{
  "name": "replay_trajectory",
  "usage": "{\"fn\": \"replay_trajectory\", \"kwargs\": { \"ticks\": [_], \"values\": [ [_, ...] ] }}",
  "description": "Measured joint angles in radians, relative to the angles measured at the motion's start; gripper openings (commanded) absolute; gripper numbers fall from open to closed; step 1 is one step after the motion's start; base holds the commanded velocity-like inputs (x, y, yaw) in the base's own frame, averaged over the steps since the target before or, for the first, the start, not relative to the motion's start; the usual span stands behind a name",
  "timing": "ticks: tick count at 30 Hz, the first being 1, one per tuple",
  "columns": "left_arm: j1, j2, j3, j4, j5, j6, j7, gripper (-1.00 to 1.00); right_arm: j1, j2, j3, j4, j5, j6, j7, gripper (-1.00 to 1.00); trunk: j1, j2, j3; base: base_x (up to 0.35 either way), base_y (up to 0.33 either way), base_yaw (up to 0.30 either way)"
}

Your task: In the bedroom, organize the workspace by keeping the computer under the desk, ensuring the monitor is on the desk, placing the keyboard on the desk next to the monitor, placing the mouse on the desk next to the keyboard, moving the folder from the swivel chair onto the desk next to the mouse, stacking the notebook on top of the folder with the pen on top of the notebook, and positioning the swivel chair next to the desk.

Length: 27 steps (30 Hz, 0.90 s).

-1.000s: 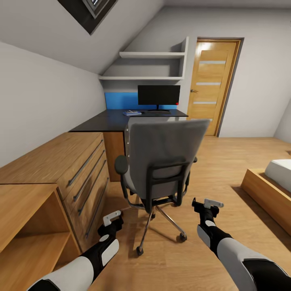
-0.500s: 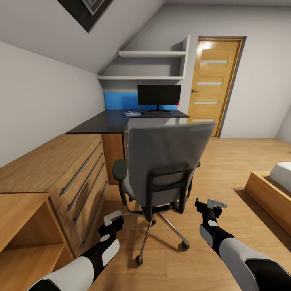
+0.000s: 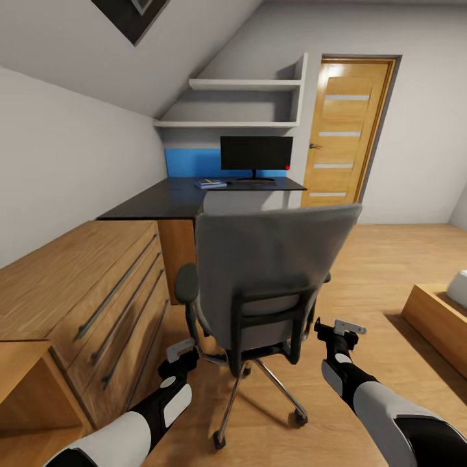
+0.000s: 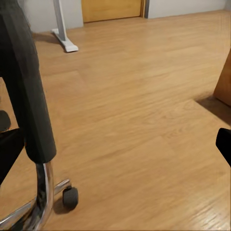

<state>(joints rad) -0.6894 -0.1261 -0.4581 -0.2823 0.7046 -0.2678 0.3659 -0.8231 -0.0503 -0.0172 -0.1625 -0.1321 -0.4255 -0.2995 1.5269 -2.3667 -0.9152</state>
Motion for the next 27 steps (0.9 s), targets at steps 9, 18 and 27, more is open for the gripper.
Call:
{"fn": "replay_trajectory", "kwargs": {
  "ticks": [9, 18, 27],
  "values": [
    [0.0, -0.001, 0.002, -0.001, 0.001, -0.004, 0.002, 1.0, 0.0, 0.001, 0.0, -0.001, 0.001, -0.003, 0.0, 1.0, 0.0, 0.0, 0.0, 0.297, -0.067, 0.0],
    [0.0, -0.003, 0.005, -0.001, 0.0, -0.007, 0.005, 1.0, 0.0, 0.002, 0.004, -0.007, 0.006, -0.014, 0.003, 1.0, 0.0, 0.0, 0.0, 0.308, -0.178, 0.0],
    [0.001, -0.004, -0.007, -0.002, -0.001, -0.004, 0.002, 1.0, 0.0, 0.004, 0.006, -0.006, 0.011, -0.014, 0.007, 1.0, 0.0, 0.0, 0.0, 0.305, -0.189, 0.0]
  ]
}}
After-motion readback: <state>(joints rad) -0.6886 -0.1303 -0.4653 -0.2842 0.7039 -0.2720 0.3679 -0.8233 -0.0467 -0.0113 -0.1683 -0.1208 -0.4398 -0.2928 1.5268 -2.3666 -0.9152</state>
